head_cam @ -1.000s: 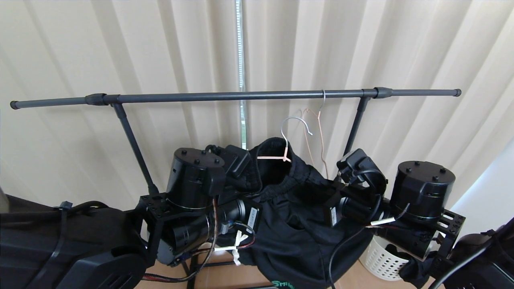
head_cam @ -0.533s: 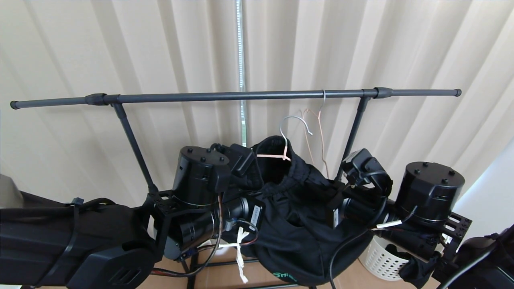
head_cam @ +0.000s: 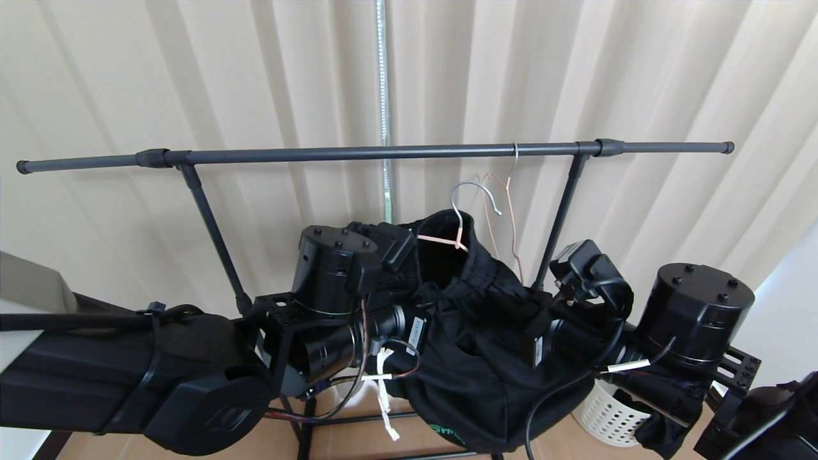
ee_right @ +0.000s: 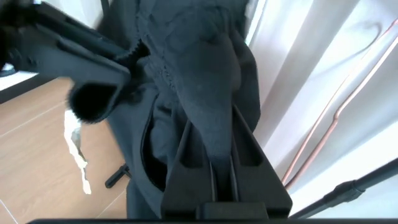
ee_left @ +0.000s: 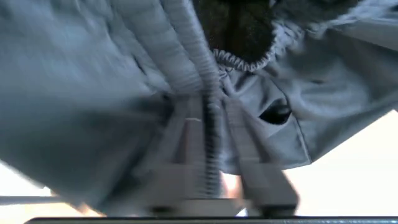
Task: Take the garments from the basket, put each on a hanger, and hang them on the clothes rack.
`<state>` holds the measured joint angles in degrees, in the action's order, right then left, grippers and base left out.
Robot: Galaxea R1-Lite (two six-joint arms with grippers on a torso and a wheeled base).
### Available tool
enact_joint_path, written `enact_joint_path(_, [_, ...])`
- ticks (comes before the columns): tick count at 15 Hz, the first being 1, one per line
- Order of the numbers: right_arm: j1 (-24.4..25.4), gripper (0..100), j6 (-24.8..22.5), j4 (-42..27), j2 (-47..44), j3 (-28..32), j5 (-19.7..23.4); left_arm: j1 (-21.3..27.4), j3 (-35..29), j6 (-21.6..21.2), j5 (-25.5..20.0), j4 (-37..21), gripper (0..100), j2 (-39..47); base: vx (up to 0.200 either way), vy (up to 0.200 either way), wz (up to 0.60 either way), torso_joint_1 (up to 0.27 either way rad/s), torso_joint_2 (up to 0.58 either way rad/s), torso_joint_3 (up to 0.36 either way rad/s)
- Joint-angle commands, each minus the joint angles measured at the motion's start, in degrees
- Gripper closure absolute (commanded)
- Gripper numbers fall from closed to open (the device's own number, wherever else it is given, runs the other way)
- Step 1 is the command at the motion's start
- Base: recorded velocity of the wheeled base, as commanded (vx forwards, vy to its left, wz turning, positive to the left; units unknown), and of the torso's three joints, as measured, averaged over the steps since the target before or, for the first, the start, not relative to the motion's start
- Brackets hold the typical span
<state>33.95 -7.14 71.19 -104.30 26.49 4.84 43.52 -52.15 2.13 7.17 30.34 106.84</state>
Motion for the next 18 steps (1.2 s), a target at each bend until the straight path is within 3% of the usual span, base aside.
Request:
enact_joint_path(1, [0.06, 100, -0.06, 0.09, 0.15, -0.21, -0.01, -0.1, -0.32, 0.15, 0.13, 0.07, 0, 0.74, 0.0, 0.0, 0.0, 0.0, 0.0, 0.0])
enact_joint_path(5, [0.06, 100, -0.06, 0.09, 0.15, -0.12, 0.87, -0.01, 1.61, -0.11, 3.03, 3.41, 0, 0.3, 0.0, 0.0, 0.0, 0.0, 0.0, 0.0])
enact_joint_path(9, [-0.2, 100, -0.06, 0.09, 0.06, 0.05, 1.66, -0.37, 6.62, -0.2, 3.03, 4.64, 0, -4.8, 0.0, 0.0, 0.0, 0.0, 0.0, 0.0])
enact_joint_path(13, [-3.19, 100, -0.06, 0.09, -0.11, 0.14, 6.23, -1.77, 10.67, -0.29, 2.85, 4.64, 0, -9.81, 0.0, 0.0, 0.0, 0.0, 0.0, 0.0])
enact_joint_path(15, [-6.53, 100, -0.15, 0.0, -0.11, 0.14, 11.07, -2.56, 14.8, -0.29, 2.59, 7.27, 0, -14.55, 0.0, 0.0, 0.0, 0.0, 0.0, 0.0])
enact_joint_path(16, [-7.76, 100, -0.24, 0.0, -0.11, -0.04, 13.53, -2.56, 16.47, -1.17, 2.24, 9.03, 0, -16.49, 0.0, 0.0, 0.0, 0.0, 0.0, 0.0])
enact_joint_path(18, [-10.57, 100, -0.24, -0.09, -0.02, 0.49, 19.07, -5.9, 19.02, -9.25, 0.65, 9.38, 0, -21.23, 0.0, 0.0, 0.0, 0.0, 0.0, 0.0])
